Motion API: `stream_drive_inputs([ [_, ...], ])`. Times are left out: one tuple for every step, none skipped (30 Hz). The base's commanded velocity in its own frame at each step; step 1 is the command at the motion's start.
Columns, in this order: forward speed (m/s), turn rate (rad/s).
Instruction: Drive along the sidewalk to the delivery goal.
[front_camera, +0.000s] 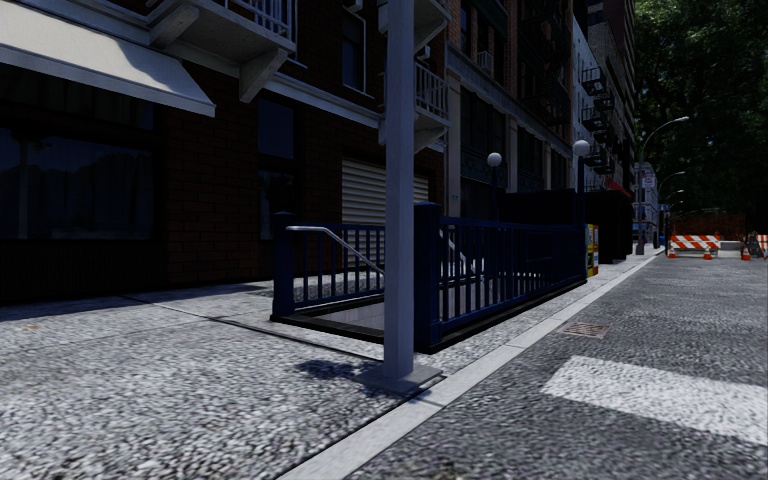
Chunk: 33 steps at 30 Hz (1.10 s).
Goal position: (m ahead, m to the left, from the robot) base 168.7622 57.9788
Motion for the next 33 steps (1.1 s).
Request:
stream_drive_inputs([
  [0.0,0.0],
  [0.0,0.0],
  [0.0,0.0],
  [0.0,0.0],
  [0.0,0.0],
  [0.0,0.0],
  [0.0,0.0],
  [0.0,0.0],
  [0.0,0.0],
  [0.0,0.0],
  [0.0,0.0],
  [0.0,0.0],
  [0.0,0.0],
  [0.0,0.0],
  [0.0,0.0],
  [0.0,0.0],
  [0.0,0.0],
  [0.0,0.0],
  [0.0,0.0],
  [0.0,0.0],
  [0.0,0.0],
  [0.0,0.0],
  [0.0,0.0],
  [0.0,0.0],
  [0.0,0.0],
  [0.0,0.0],
  [0.0,0.0],
  [0.0,0.0],
  [0.0,0.0],
  [0.0,0.0],
  [0.0,0.04],
  [0.0,0.04],
  [0.1,0.1],
])
